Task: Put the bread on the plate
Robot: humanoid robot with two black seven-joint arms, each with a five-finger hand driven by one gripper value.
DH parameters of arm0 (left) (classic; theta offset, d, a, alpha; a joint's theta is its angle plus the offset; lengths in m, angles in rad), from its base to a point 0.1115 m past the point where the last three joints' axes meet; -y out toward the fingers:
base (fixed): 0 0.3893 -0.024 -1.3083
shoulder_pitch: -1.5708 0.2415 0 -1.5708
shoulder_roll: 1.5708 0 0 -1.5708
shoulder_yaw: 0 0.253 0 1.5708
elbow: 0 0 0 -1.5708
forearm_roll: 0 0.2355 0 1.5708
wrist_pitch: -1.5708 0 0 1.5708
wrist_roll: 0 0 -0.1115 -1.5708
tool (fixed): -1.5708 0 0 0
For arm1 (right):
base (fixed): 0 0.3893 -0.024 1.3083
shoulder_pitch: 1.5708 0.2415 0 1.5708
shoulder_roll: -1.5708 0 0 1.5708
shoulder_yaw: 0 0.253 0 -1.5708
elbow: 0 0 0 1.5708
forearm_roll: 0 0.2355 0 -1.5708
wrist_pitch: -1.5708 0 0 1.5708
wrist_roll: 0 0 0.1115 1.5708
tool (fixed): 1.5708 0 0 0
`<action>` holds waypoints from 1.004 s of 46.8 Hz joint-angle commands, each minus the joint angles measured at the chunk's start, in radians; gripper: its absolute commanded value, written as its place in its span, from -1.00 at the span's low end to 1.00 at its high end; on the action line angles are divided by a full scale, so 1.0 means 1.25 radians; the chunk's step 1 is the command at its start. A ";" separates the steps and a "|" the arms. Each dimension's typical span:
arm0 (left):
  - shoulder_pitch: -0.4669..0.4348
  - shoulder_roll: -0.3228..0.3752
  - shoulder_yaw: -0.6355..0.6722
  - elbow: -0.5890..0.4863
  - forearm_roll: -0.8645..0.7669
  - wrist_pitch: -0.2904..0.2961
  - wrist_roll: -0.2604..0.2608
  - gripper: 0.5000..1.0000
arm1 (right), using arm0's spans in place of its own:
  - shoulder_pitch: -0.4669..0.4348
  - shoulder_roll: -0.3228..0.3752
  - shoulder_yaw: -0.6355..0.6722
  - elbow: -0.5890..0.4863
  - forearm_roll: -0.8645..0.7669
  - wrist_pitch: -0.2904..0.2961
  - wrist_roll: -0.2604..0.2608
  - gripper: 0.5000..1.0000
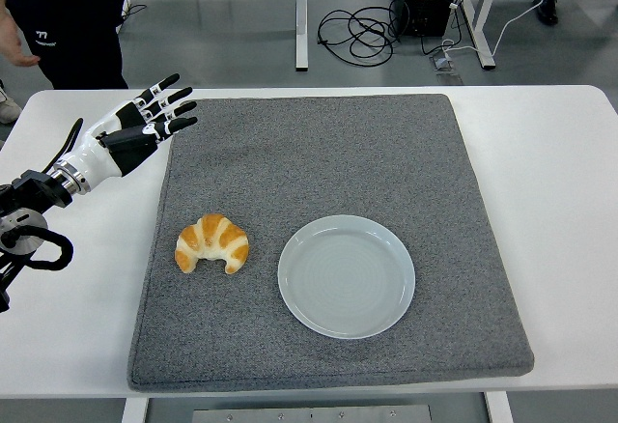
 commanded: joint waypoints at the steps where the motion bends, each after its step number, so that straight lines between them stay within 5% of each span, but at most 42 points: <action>1: -0.001 0.000 -0.002 0.000 -0.002 0.001 -0.002 0.88 | 0.000 0.000 0.000 0.000 0.000 0.000 0.000 1.00; 47: -0.030 0.006 0.036 -0.006 0.022 0.033 -0.001 0.83 | 0.001 0.000 0.000 0.000 0.000 0.001 0.000 1.00</action>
